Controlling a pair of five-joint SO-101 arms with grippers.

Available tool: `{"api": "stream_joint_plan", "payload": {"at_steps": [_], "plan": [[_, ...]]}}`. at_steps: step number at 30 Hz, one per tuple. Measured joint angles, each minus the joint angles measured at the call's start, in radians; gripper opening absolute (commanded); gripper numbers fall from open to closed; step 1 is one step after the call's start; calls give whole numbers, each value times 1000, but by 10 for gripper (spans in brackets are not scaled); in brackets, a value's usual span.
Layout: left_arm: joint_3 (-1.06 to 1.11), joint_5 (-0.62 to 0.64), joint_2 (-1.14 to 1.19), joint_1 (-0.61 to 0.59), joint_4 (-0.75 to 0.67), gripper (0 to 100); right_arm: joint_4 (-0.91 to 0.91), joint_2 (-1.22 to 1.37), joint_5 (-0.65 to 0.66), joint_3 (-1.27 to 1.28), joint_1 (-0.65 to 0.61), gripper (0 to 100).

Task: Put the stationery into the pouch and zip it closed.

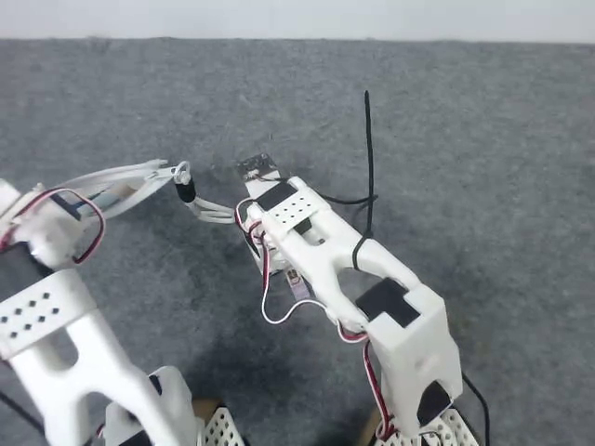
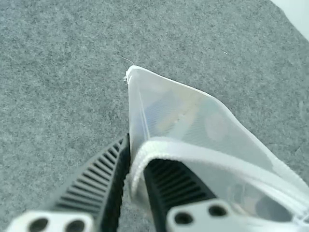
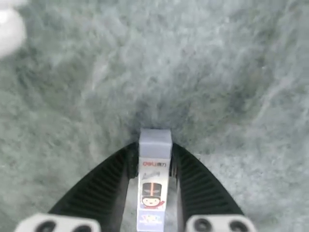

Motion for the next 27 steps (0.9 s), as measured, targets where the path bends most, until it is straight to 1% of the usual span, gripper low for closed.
{"api": "stream_joint_plan", "payload": {"at_steps": [3, 5, 12, 18, 27], "plan": [[0, 0, 0, 0, 0, 10, 21, 0, 28, -6, 2, 1], [0, 0, 0, 0, 0, 10, 26, 0, 32, -6, 3, 13], [0, 0, 0, 0, 0, 10, 31, -11, 35, -5, 3, 6], [0, 0, 0, 0, 0, 10, 32, -124, 37, -3, 2, 6], [0, 0, -2, 80, 3, 10, 38, -193, 38, -3, 20, 6]]}}
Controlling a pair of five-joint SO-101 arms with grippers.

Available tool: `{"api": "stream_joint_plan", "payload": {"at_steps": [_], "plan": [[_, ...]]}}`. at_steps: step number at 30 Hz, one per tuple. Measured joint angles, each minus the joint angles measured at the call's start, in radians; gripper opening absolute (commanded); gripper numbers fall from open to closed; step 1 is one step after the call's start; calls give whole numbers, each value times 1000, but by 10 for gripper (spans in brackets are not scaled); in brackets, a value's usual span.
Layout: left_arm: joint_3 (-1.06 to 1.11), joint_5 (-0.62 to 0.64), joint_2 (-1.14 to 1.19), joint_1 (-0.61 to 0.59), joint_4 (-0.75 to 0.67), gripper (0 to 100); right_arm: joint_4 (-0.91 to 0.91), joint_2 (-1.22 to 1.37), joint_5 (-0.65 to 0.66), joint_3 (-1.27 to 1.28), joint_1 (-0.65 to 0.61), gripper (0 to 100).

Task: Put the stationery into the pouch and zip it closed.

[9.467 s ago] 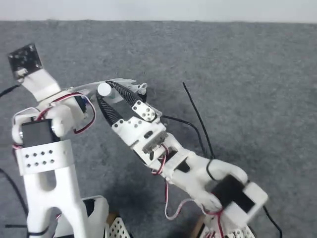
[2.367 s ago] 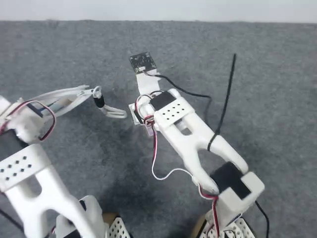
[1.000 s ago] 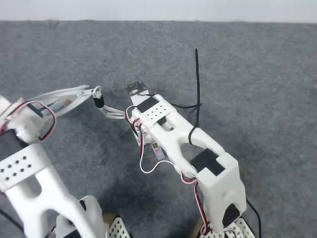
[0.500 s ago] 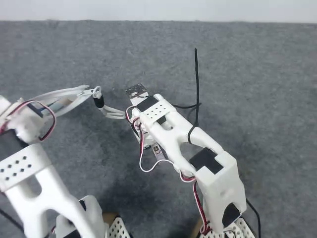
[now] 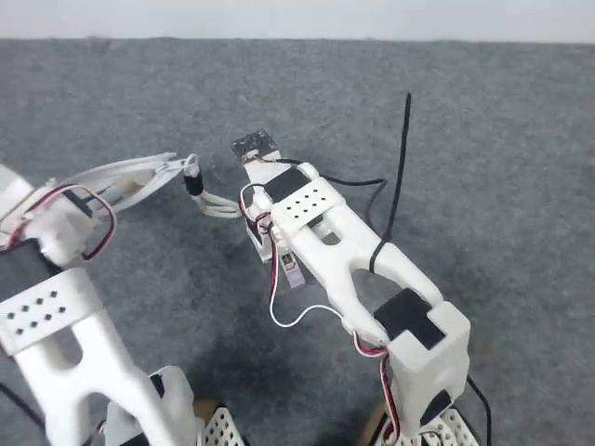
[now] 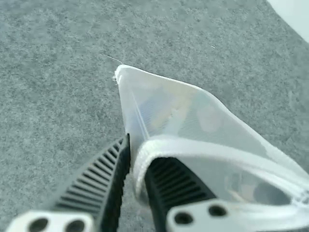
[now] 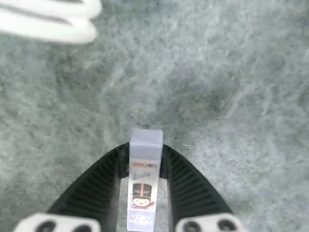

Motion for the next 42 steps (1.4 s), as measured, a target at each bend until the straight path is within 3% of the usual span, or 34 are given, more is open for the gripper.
{"api": "stream_joint_plan", "payload": {"at_steps": [10, 25, 42], "plan": [[0, -32, 0, 149, 15, 10, 0, -130, 0, 0, 66, 6], [-118, -71, 0, 288, 167, 10, -74, -176, 0, 0, 147, 7], [-118, -77, 0, 298, 167, 10, 78, -489, 0, 0, 147, 7]]}}
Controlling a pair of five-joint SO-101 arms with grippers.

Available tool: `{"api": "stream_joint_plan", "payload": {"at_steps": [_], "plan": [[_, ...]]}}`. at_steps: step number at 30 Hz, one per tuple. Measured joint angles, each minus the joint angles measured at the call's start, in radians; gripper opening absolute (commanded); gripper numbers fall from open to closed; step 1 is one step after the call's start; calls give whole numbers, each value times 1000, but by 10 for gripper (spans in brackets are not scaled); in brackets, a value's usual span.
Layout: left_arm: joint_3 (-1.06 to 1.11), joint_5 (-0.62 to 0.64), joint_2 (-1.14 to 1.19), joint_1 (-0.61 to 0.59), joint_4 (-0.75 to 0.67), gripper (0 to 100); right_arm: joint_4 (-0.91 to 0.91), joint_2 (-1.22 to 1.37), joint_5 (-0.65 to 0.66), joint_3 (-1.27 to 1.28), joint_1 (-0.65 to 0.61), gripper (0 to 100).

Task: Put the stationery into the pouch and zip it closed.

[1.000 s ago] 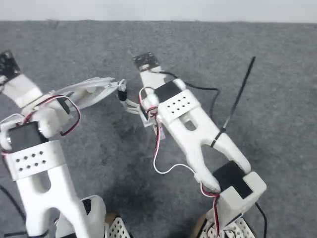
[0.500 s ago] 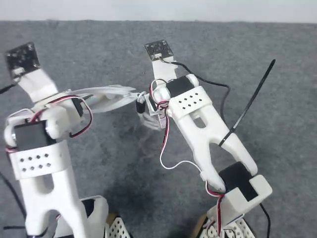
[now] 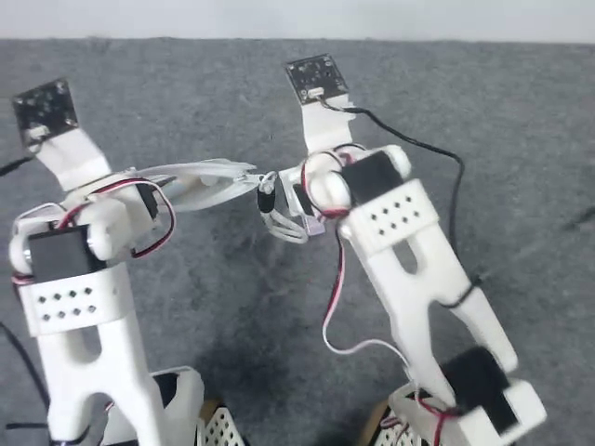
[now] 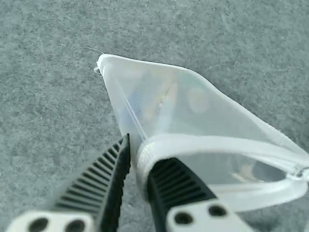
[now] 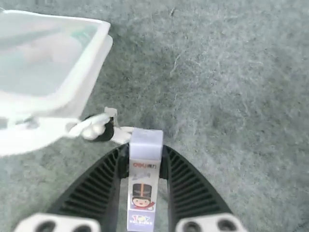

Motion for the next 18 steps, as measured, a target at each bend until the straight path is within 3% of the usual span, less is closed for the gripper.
{"api": "stream_joint_plan", "payload": {"at_steps": [6, 18], "plan": [[0, 0, 0, 0, 0, 10, -20, -198, 0, 127, -43, 7], [11, -2, 0, 17, 0, 10, -434, -749, -49, 675, -172, 7]]}}
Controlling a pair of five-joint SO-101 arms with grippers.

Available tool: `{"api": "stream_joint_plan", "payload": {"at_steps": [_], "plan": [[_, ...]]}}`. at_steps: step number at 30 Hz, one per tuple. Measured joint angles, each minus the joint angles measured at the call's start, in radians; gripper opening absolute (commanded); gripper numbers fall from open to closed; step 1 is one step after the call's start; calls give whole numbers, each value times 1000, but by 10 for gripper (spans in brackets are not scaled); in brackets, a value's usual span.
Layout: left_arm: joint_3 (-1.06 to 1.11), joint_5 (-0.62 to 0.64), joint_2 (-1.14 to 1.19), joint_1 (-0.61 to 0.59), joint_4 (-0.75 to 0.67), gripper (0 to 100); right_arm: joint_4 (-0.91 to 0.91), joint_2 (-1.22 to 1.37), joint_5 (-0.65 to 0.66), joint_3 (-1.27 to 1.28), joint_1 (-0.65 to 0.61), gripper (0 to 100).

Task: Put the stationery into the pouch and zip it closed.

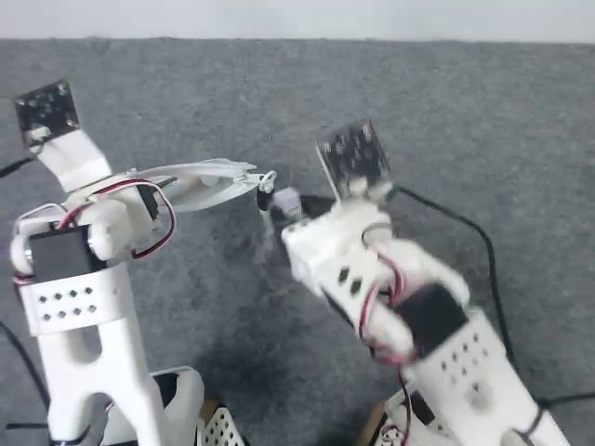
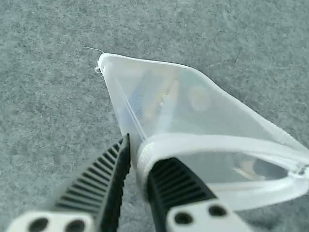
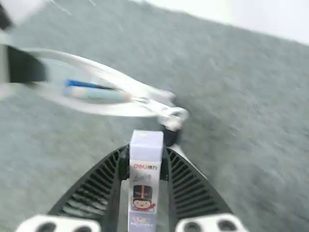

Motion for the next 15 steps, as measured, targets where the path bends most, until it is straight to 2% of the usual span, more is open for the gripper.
{"api": "stream_joint_plan", "payload": {"at_steps": [4, 15], "plan": [[0, -20, 0, 38, 0, 10, -132, -137, -89, 127, -14, 7], [2, -23, 0, 48, 0, 10, -585, -431, -104, 496, -12, 7]]}}
